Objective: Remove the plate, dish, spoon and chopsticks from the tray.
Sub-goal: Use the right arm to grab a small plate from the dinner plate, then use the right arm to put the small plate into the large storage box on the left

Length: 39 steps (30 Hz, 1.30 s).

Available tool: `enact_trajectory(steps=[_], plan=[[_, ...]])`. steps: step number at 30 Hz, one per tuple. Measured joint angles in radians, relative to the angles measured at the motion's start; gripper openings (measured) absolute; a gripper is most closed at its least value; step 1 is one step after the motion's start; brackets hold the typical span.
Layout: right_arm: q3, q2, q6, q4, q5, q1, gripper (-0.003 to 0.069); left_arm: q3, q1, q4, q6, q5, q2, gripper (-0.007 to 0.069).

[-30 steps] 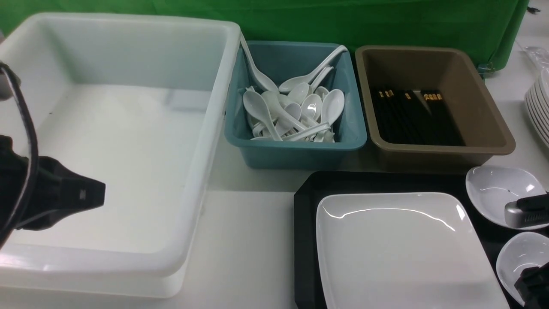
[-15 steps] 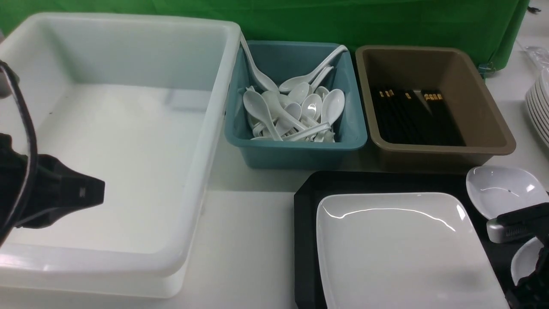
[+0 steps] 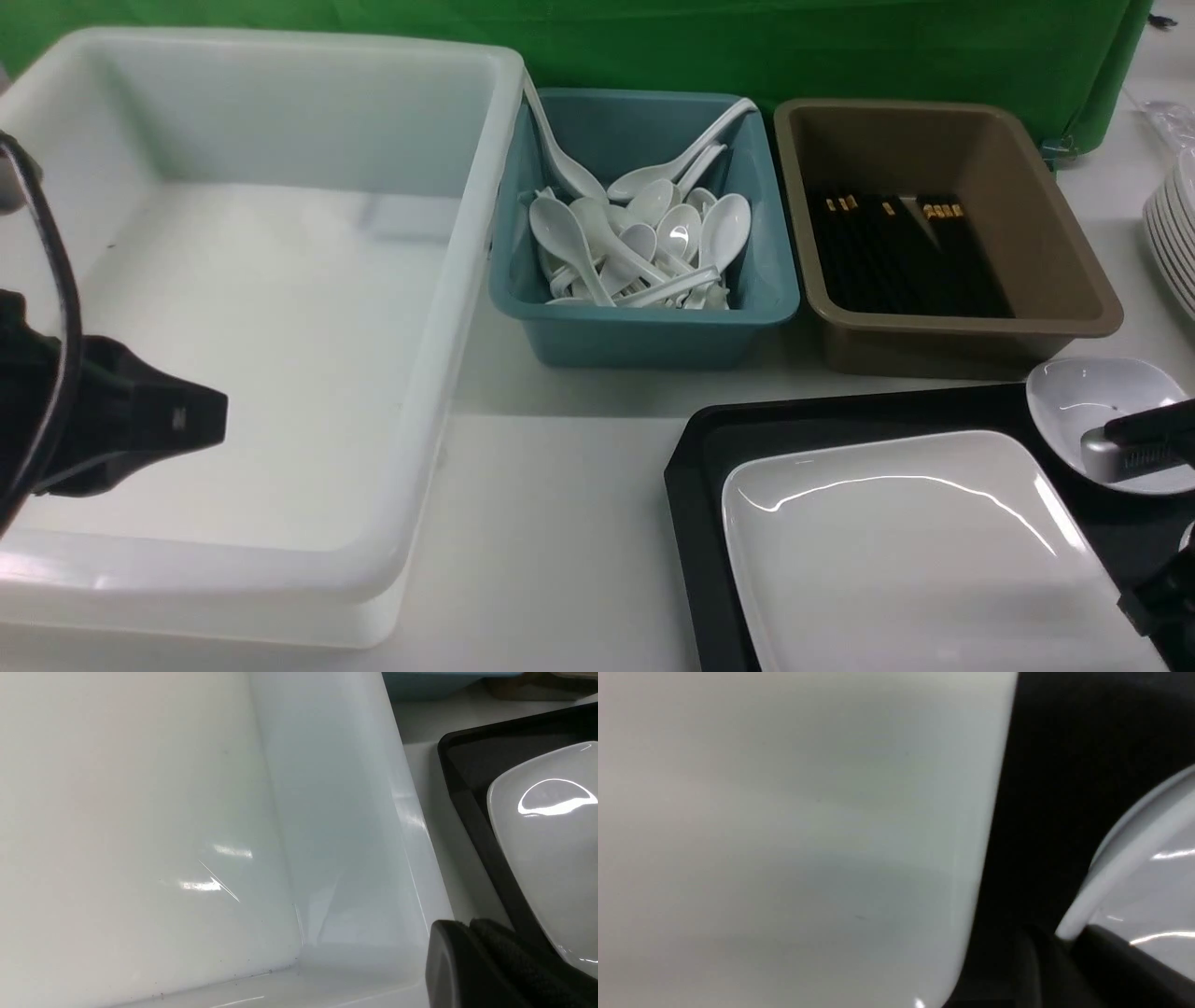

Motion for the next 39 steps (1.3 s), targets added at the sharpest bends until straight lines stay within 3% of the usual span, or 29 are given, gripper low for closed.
enact_trajectory(steps=[9, 23, 27, 39], plan=[[-0.067, -0.062, -0.066, 0.152, 0.013, 0.017, 0.0076, 0.0, 0.0, -0.001, 0.0, -0.006, 0.0, 0.0008], [-0.325, -0.1, -0.071, 0.209, 0.115, 0.224, 0.006, 0.0, 0.0, 0.006, -0.015, -0.007, 0.0, 0.0008], [-0.381, -0.102, -0.071, 0.241, 0.115, 0.279, 0.006, 0.0, 0.0, 0.073, -0.087, -0.013, 0.0, 0.0008], [-0.541, -0.08, -0.138, 0.421, 0.023, 0.41, 0.006, 0.0, 0.003, 0.483, -0.48, -0.033, 0.009, 0.0008]])
